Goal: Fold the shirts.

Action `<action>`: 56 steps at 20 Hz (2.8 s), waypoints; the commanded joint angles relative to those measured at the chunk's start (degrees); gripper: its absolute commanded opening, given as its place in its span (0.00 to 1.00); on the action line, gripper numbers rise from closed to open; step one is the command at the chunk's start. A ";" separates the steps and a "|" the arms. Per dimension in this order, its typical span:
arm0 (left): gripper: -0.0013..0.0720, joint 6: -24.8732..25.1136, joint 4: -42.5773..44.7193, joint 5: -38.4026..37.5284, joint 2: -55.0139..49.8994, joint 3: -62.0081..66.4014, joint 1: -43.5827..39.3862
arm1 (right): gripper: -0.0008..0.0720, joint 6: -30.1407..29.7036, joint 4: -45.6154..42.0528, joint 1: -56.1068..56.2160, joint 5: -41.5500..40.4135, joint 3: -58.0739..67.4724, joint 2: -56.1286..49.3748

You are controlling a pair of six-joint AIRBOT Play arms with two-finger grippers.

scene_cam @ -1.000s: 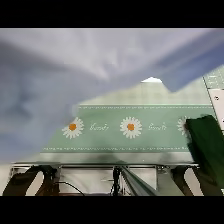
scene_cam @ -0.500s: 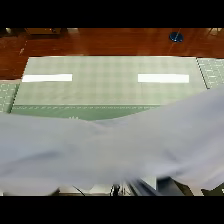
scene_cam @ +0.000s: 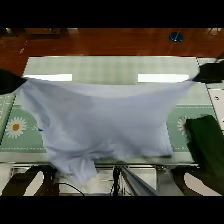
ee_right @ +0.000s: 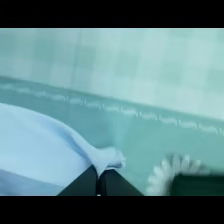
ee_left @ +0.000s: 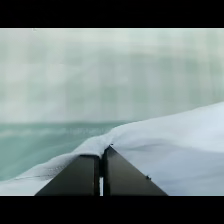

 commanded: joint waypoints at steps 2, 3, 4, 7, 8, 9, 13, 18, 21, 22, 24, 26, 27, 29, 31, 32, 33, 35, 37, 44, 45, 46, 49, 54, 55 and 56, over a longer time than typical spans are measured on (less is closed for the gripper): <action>0.04 4.04 -4.13 22.86 -11.43 -3.50 0.02 | 0.05 -0.55 -2.29 2.14 -19.87 2.97 -14.51; 0.04 4.07 -4.15 26.23 -13.94 -3.21 0.00 | 0.05 -0.39 -2.12 2.14 -25.33 3.34 -15.93; 0.04 4.07 -4.15 28.61 -16.17 -3.08 0.00 | 0.05 0.24 -2.01 2.14 -30.58 3.32 -16.94; 0.04 4.07 -4.15 34.75 -22.34 -3.06 0.00 | 0.05 0.55 -1.90 2.14 -40.68 3.32 -19.67; 0.04 4.07 -4.15 37.00 -24.13 -3.06 -0.02 | 0.05 0.52 -1.95 2.14 -42.60 3.32 -20.70; 0.04 4.09 -4.15 39.28 -25.64 -3.06 -0.20 | 0.05 0.52 -1.92 2.14 -44.57 3.32 -21.90; 0.04 10.12 -4.13 49.72 -30.51 -3.06 -3.34 | 0.05 0.52 -1.92 2.14 -52.41 3.32 -26.67; 0.04 14.53 -4.09 59.93 -37.09 -3.06 -9.09 | 0.05 0.98 -1.90 2.14 -55.71 3.32 -31.39; 0.04 14.47 -4.13 60.81 -41.11 -3.08 -9.99 | 0.05 0.96 -1.90 2.14 -56.22 3.32 -33.73; 0.04 14.29 -4.13 60.59 -42.10 -3.08 -9.99 | 0.04 0.98 -1.86 2.14 -56.08 3.30 -34.18; 0.04 14.29 -4.13 60.28 -42.73 -3.06 -9.81 | 0.05 2.05 -1.88 2.08 -54.64 3.32 -34.12; 0.04 14.32 -4.11 57.94 -41.00 -2.67 -8.90 | 0.04 2.58 -1.62 1.36 -49.81 3.32 -32.22; 0.04 14.29 -4.11 53.20 -39.87 -1.73 -8.13 | 0.05 3.02 -1.64 0.68 -45.86 3.32 -30.93; 0.04 14.29 -3.58 37.77 -38.93 0.94 -6.10 | 0.05 3.69 -1.70 -0.90 -35.47 3.32 -29.00; 0.04 14.23 -3.45 26.75 -39.17 1.38 -4.07 | 0.05 4.44 -1.75 -2.19 -25.88 3.30 -29.09; 0.04 13.51 -3.45 23.96 -39.52 1.05 -3.28 | 0.05 4.59 -1.68 -2.47 -22.60 3.28 -29.64; 0.04 12.74 -3.45 21.94 -40.09 0.70 -2.58 | 0.05 4.59 -1.70 -2.43 -20.74 2.99 -30.18; 0.04 12.79 -3.43 20.04 -41.68 0.48 -1.75 | 0.05 4.59 0.02 -2.08 -20.11 1.31 -31.08; 0.04 12.79 -3.45 20.65 -43.34 0.50 -1.20 | 0.05 4.52 3.43 -1.97 -20.26 -0.35 -31.82; 0.04 13.49 -3.45 21.55 -46.42 0.52 -1.05 | 0.05 4.55 4.09 -2.01 -18.91 -0.96 -32.83; 0.04 13.46 -3.45 21.55 -46.42 0.52 -1.05 | 0.05 4.55 4.09 -2.01 -18.40 -0.98 -33.09; 0.04 13.46 -3.45 21.46 -46.42 0.52 -1.05 | 0.05 4.57 4.17 -1.99 -18.08 -1.14 -33.35; 0.04 13.42 -3.48 21.24 -46.42 0.52 -1.07 | 0.05 4.59 4.22 -2.01 -18.23 -2.75 -33.92; 0.18 13.44 -3.50 19.47 -46.12 0.66 -0.98 | 0.18 4.57 3.98 -2.01 -19.98 -3.82 -33.73; 0.25 13.44 -3.48 18.23 -45.88 1.31 -0.68 | 0.35 4.28 5.07 -2.01 -19.54 -3.82 -33.22; 0.30 13.44 -3.45 16.50 -45.42 2.69 -0.02 | 0.47 2.71 7.04 -2.10 -19.02 -3.82 -32.39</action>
